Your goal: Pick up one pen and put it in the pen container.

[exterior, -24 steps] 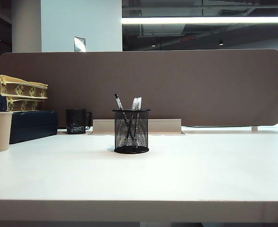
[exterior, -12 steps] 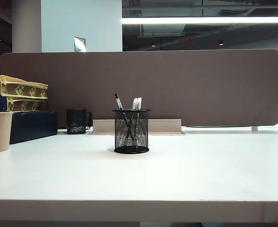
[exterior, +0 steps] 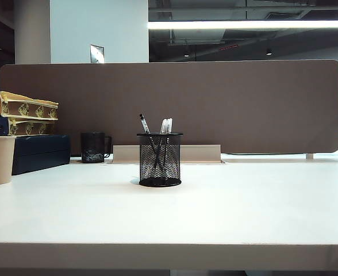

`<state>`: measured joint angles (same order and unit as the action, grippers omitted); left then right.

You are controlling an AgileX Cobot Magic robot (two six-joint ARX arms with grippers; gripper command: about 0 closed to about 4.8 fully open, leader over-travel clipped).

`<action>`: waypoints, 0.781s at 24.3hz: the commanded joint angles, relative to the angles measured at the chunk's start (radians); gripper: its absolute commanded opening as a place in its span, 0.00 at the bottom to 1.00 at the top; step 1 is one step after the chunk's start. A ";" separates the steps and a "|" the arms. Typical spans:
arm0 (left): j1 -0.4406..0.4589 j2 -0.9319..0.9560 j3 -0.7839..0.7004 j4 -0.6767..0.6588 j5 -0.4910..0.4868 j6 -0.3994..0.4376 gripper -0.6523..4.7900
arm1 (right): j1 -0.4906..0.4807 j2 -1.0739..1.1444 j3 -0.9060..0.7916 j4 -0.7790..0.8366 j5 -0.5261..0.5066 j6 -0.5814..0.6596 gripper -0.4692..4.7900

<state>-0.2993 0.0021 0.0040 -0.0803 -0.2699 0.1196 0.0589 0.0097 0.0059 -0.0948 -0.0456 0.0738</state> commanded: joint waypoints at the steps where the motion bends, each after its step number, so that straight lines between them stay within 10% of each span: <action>1: 0.037 0.000 0.003 0.007 0.003 0.003 0.11 | -0.025 -0.013 -0.005 0.014 0.002 0.004 0.09; 19: 0.179 0.000 0.003 0.007 0.001 0.003 0.11 | -0.027 -0.013 -0.005 0.014 0.002 0.004 0.09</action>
<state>-0.1223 0.0021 0.0040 -0.0822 -0.2695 0.1196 0.0299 0.0093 0.0059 -0.0948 -0.0452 0.0742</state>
